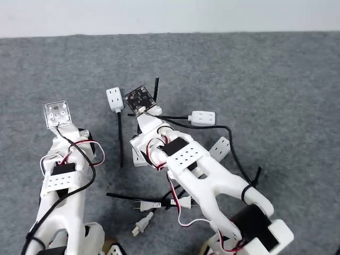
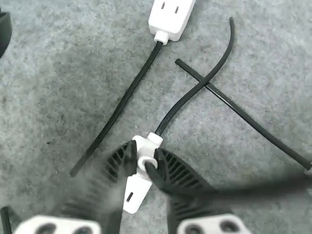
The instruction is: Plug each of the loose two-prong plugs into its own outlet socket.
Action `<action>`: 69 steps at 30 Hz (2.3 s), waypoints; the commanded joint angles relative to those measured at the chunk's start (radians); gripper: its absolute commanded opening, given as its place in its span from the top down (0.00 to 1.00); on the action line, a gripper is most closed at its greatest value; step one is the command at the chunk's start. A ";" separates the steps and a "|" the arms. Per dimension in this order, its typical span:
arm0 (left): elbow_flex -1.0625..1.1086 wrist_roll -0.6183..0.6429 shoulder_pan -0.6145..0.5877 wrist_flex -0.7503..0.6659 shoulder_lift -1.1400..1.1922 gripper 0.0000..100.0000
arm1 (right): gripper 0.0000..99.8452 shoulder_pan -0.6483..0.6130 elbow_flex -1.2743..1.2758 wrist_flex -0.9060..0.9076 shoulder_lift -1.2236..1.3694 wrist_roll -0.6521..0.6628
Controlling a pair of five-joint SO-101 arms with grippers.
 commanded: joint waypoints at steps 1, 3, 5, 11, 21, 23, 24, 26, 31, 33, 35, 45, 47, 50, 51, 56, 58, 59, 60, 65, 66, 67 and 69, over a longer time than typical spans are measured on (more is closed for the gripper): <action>-0.005 0.012 -0.005 0.006 -0.029 0.99 | 0.99 -0.015 0.040 0.025 0.015 0.044; -0.005 0.012 -0.005 0.006 -0.029 0.99 | 0.99 -0.015 0.040 0.022 0.016 0.061; -0.005 0.012 -0.005 0.006 -0.029 0.99 | 0.99 -0.016 0.040 0.022 0.016 0.064; -0.005 0.012 -0.005 0.006 -0.029 0.99 | 0.99 -0.018 0.032 0.004 0.016 0.084; -0.005 0.012 -0.005 0.006 -0.029 0.99 | 0.99 0.022 -0.011 0.074 -0.050 0.078; -0.005 0.012 -0.005 0.006 -0.029 0.99 | 0.99 0.022 -0.006 0.073 -0.050 0.077; -0.005 0.012 -0.005 0.006 -0.029 0.99 | 0.99 0.024 0.006 0.065 -0.035 0.077; -0.005 0.012 -0.005 0.006 -0.029 0.99 | 0.99 0.019 0.018 0.065 0.015 0.077; -0.005 0.012 -0.005 0.006 -0.029 0.99 | 0.99 0.005 -0.035 0.140 0.074 0.124; -0.005 0.012 -0.005 0.006 -0.029 0.99 | 0.99 -0.008 -0.055 0.186 0.096 0.140; -0.005 0.012 -0.005 0.006 -0.029 0.99 | 0.99 -0.010 -0.077 0.223 0.111 0.147; -0.005 0.012 -0.005 0.006 -0.029 0.99 | 0.98 -0.010 -0.112 0.274 0.122 0.146; -0.005 0.012 -0.005 0.006 -0.029 0.99 | 0.91 -0.024 -0.127 0.282 0.120 0.140; -0.005 0.012 -0.005 0.006 -0.029 0.99 | 0.77 -0.084 -0.153 0.325 0.113 0.051; -0.005 0.012 -0.005 0.006 -0.029 0.99 | 0.73 -0.105 -0.169 0.338 0.113 0.025; -0.007 0.012 -0.014 0.006 -0.029 0.99 | 0.69 -0.148 -0.204 0.340 0.122 0.008; -0.010 0.012 -0.023 0.006 -0.029 0.99 | 0.69 -0.147 -0.201 0.320 0.125 0.006; -0.012 0.012 -0.025 0.006 -0.029 0.99 | 0.69 -0.147 -0.201 0.315 0.131 -0.008; -0.012 0.012 -0.026 0.006 -0.029 0.99 | 0.69 -0.147 -0.207 0.315 0.142 -0.031; -0.022 0.014 -0.044 0.006 -0.029 0.99 | 0.70 -0.140 -0.238 0.266 0.222 -0.066; -0.027 0.017 -0.051 0.006 -0.028 0.99 | 0.72 -0.133 -0.259 0.282 0.239 -0.066; -0.028 0.017 -0.055 0.006 -0.028 0.99 | 0.75 -0.130 -0.287 0.306 0.257 -0.068; -0.028 0.017 -0.055 0.006 -0.028 0.99 | 0.85 -0.124 -0.341 0.352 0.292 -0.063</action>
